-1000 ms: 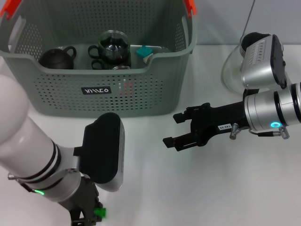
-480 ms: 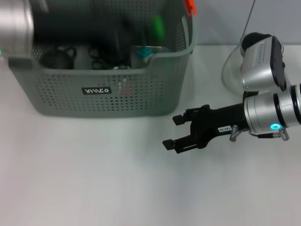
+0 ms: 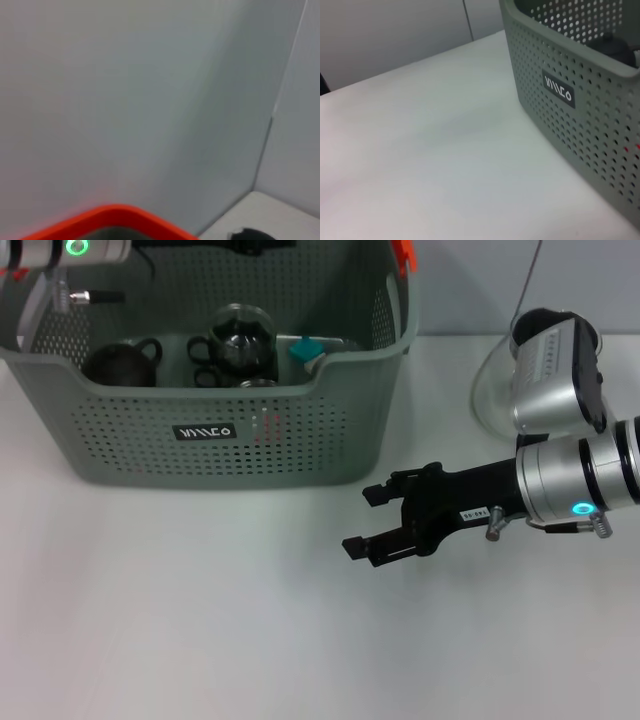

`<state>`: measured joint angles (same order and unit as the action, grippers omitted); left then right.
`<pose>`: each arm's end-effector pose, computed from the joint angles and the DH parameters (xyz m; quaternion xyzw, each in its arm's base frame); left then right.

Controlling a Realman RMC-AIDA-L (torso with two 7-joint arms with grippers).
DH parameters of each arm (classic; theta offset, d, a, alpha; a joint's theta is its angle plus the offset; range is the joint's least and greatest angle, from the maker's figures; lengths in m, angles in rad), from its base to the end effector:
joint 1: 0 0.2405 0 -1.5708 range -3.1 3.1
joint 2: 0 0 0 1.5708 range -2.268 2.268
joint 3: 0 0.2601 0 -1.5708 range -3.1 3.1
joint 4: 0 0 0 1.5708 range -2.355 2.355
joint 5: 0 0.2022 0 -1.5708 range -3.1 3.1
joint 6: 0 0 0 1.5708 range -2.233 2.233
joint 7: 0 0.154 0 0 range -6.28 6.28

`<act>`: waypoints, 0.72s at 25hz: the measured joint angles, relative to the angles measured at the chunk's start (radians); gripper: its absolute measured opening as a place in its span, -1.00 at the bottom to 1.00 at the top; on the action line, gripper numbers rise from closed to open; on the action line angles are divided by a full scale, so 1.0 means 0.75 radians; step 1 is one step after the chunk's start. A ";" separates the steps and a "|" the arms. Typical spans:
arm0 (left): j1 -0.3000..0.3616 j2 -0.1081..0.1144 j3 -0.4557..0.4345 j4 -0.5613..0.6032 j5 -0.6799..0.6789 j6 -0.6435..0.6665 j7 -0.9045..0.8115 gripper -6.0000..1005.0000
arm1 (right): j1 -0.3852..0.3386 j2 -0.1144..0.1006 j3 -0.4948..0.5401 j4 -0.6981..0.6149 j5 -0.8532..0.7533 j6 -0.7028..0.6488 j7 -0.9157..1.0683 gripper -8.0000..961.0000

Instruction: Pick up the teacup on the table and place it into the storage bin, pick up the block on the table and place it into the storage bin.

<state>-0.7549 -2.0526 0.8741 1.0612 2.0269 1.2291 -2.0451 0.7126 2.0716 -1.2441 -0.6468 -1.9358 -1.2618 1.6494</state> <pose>-0.1340 0.4413 0.0565 -0.9068 -0.2476 -0.2242 0.2570 0.1952 0.3623 -0.0783 -0.9785 0.1791 0.0872 0.0536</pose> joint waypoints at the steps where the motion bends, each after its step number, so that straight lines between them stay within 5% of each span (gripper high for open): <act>1: 0.009 -0.011 -0.002 0.032 0.007 -0.004 -0.005 -0.42 | 0.001 -0.001 0.001 -0.001 0.000 0.000 0.000 0.84; 5: 0.068 -0.036 -0.013 0.191 -0.019 0.042 -0.083 -0.29 | 0.010 -0.004 -0.001 -0.003 0.000 -0.005 0.000 0.84; 10: 0.245 -0.044 -0.058 0.365 -0.316 0.474 -0.053 0.11 | -0.001 -0.011 0.010 -0.051 0.008 -0.053 -0.021 0.84; 14: 0.388 -0.048 -0.063 0.331 -0.450 0.834 0.137 0.46 | -0.022 -0.012 0.091 -0.063 0.016 -0.153 -0.121 0.84; 18: 0.517 -0.060 -0.064 0.209 -0.396 0.907 0.341 0.73 | -0.046 -0.006 0.177 -0.056 0.016 -0.236 -0.249 0.84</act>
<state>-0.3670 -2.0972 0.8261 1.2180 1.7298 1.9094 -1.7892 0.6779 2.0672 -1.1111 -0.6885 -1.9235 -1.4384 1.4626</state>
